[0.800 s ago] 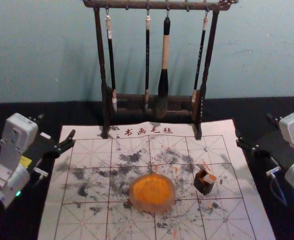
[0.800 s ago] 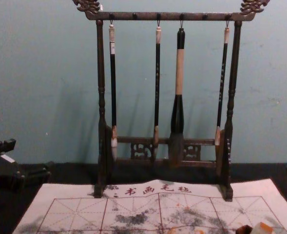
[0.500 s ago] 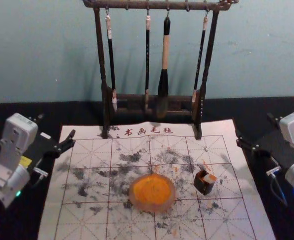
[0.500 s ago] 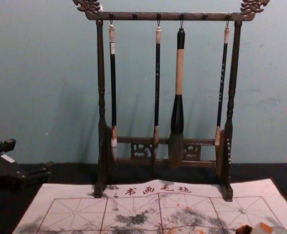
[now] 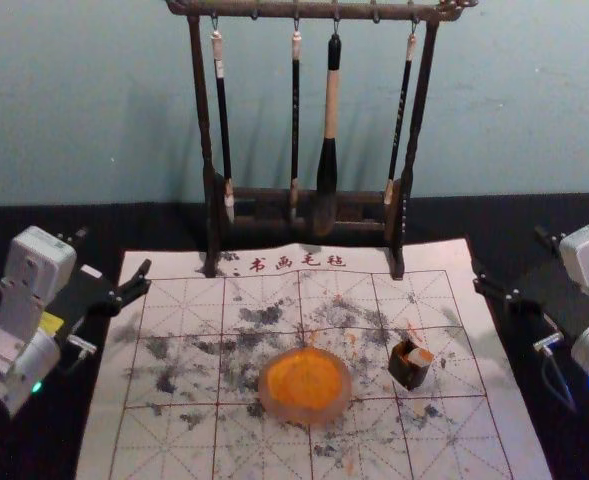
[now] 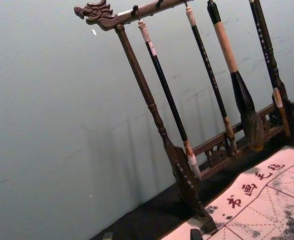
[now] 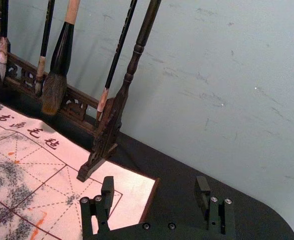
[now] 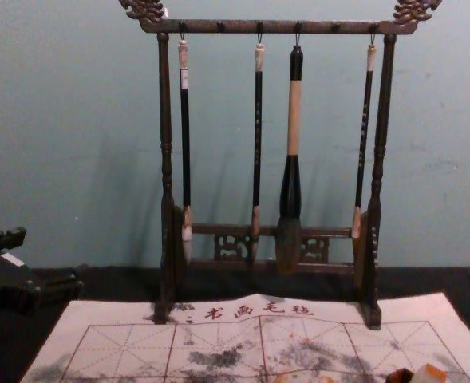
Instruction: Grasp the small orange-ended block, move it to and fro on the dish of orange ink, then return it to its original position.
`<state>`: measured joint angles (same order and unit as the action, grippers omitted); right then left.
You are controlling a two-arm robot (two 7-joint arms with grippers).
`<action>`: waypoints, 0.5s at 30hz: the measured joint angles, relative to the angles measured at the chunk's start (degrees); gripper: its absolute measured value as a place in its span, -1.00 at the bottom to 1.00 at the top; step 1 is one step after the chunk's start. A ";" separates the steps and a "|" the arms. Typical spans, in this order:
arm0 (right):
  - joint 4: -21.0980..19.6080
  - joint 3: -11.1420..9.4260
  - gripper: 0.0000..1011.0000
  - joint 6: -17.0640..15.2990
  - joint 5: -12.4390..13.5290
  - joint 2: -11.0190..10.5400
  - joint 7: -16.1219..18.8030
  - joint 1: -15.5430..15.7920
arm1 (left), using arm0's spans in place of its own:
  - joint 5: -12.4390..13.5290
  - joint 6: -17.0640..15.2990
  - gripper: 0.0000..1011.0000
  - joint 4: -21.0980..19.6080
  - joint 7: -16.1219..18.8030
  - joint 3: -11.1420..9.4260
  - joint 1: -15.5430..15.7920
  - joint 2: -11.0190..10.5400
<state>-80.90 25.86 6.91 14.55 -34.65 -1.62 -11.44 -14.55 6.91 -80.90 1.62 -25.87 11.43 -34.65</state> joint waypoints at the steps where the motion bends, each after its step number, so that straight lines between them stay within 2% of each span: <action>1: 0.00 0.00 0.98 0.00 0.00 0.00 0.00 0.00 | 0.00 0.00 0.98 0.00 0.00 0.00 0.00 0.00; 15: 0.00 0.00 0.98 -0.01 0.00 0.00 0.00 0.00 | 0.00 0.00 0.98 0.00 0.00 0.00 0.00 0.00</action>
<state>-80.90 25.87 6.91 14.55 -34.65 -1.62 -11.43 -14.55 6.91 -80.90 1.62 -25.86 11.43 -34.65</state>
